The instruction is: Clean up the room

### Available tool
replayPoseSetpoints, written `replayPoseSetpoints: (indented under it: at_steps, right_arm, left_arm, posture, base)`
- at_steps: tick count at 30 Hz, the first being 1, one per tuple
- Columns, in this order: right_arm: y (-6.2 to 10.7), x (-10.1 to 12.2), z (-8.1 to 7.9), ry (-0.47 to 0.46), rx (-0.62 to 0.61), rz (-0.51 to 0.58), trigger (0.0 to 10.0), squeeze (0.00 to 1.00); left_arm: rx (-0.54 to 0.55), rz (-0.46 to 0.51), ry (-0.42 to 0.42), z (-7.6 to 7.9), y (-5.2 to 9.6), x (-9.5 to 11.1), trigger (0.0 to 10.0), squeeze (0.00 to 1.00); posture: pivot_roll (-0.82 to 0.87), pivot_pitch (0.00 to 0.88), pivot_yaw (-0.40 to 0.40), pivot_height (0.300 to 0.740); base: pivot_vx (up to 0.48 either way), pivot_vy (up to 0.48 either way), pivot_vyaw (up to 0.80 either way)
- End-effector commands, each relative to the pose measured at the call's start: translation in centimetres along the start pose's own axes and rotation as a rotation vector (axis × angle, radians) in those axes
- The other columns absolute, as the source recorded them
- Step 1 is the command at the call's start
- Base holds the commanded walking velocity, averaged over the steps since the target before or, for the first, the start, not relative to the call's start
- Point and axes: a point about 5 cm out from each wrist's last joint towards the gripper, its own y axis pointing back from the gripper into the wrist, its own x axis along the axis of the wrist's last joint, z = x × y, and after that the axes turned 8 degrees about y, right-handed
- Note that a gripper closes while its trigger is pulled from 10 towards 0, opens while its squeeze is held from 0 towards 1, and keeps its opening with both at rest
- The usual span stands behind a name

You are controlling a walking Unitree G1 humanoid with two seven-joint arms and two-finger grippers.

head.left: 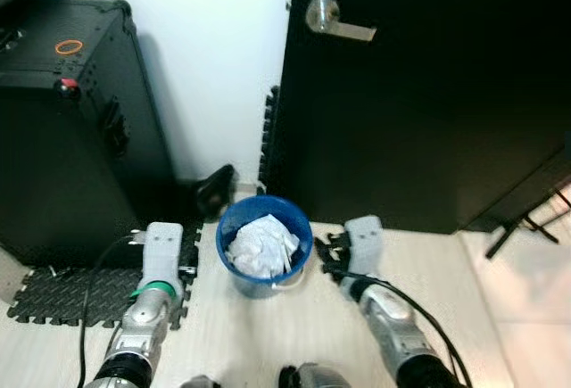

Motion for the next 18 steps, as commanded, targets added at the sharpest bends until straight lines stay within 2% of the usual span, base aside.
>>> replayPoseSetpoints:
  at_steps: [1, 10, 12, 15, 18]
  right_arm:
    - [0.52, -0.59, 0.74, 0.000, -0.024, -0.023, 10.0, 0.00]
    - [0.60, -0.75, 0.95, -0.003, -0.033, -0.032, 10.0, 0.00]
    - [0.67, -0.88, 1.05, -0.003, -0.037, -0.037, 10.0, 0.00]
    - [0.98, -1.39, 1.32, 0.001, -0.047, -0.059, 10.0, 0.00]
    - [1.02, -1.45, 1.35, 0.002, -0.048, -0.060, 10.0, 0.00]
  left_arm:
    - [-0.015, -0.025, 0.002, 0.51, 0.11, -0.48, 10.0, 0.00]
    - [-0.053, -0.054, -0.031, 1.09, 0.01, -0.62, 10.0, 0.00]
    - [-0.075, -0.062, -0.060, 1.34, -0.02, -0.66, 10.0, 0.00]
    - [-0.108, -0.096, -0.191, 1.08, 0.09, -1.22, 10.0, 0.00]
    - [-0.117, -0.106, -0.210, 0.83, 0.18, -1.42, 10.0, 0.00]
  posture:
    - [-0.04, 0.023, 0.001, 0.730]
    - [-0.04, 0.023, 0.003, 0.730]
    - [-0.04, 0.023, 0.004, 0.730]
    - [-0.04, 0.023, 0.006, 0.730]
    - [-0.04, 0.023, 0.006, 0.730]
  base:
    - [0.000, 0.000, -0.80]
    - [0.000, 0.000, -0.80]
    - [0.000, 0.000, -0.80]
    - [0.000, 0.000, -0.80]
    - [0.000, 0.000, -0.80]
